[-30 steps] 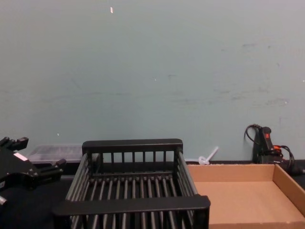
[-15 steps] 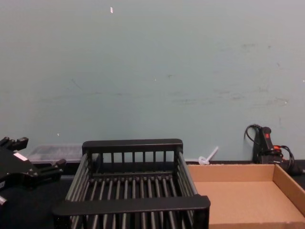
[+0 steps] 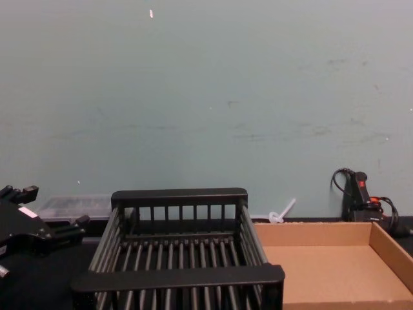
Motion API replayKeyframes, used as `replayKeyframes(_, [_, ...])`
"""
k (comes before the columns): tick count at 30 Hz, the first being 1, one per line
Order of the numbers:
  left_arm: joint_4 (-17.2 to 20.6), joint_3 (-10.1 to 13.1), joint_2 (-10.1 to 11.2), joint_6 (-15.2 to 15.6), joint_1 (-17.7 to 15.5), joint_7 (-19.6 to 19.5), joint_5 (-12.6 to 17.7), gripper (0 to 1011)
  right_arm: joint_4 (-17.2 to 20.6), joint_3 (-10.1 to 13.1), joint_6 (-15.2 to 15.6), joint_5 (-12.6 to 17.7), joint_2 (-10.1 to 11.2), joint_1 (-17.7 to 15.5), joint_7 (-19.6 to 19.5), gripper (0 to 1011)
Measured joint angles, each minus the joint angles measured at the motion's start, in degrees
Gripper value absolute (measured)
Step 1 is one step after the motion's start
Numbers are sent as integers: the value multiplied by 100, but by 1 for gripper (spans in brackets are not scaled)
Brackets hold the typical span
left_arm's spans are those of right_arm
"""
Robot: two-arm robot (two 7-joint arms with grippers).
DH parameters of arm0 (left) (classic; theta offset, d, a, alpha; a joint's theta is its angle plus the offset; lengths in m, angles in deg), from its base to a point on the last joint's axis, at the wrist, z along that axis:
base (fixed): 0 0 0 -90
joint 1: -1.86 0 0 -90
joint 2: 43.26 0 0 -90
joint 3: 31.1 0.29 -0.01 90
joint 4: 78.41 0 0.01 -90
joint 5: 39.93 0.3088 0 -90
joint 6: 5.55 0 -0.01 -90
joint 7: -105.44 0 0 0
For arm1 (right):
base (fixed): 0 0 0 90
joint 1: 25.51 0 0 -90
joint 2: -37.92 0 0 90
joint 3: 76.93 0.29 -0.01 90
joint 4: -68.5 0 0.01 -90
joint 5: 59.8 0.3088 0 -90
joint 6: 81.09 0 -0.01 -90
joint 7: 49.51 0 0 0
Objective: Pick up the white tape and place it into the black box , Pick up the silver tape and place it into the brown box.
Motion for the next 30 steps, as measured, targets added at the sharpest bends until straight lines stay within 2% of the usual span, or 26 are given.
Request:
replayKeyframes(9, [0,0,0,0,0,0,0,1001,-202,-304,183,-46,-9,186,58,1003])
replayKeyframes(30, [0,0,0,0,0,0,0,1001,-549,-667,211,-240,-113,462,171,1003])
